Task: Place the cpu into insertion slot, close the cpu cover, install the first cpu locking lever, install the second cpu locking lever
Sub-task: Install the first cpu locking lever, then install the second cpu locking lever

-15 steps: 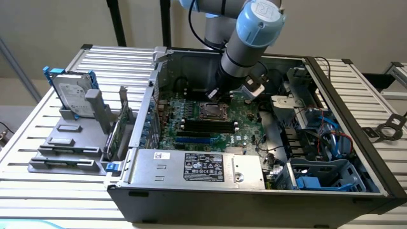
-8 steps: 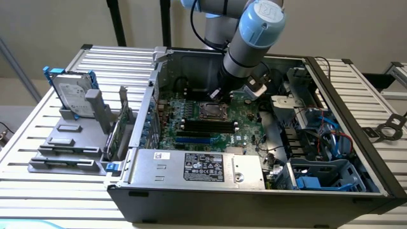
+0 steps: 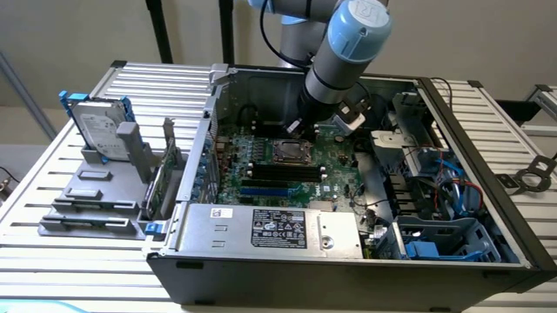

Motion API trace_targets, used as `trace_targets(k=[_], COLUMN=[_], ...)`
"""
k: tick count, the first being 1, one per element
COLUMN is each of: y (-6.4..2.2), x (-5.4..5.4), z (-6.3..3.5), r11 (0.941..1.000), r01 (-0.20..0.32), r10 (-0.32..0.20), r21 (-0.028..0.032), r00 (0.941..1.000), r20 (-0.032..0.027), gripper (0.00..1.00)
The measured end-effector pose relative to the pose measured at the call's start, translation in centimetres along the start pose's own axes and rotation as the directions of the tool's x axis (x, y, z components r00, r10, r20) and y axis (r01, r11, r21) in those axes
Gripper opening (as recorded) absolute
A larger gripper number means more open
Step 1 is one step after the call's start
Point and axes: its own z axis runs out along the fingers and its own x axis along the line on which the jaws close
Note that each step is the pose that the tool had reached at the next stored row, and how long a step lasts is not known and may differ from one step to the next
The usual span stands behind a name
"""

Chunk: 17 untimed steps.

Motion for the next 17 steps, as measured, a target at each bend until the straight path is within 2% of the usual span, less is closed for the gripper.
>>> trace_targets(k=[7,10,17], y=[-1.13,-1.43,-1.46], x=[-0.7,-0.9,-0.9], z=[-0.82,-0.83,-0.84], r11=[0.9998,0.9995,0.9994], r01=[0.019,0.029,0.033], r10=[-0.019,-0.029,-0.033], r21=[0.0032,0.007,0.0076], r00=[0.9998,0.9995,0.9994], r20=[0.0063,0.0074,0.0088], gripper=[0.11,0.11,0.11])
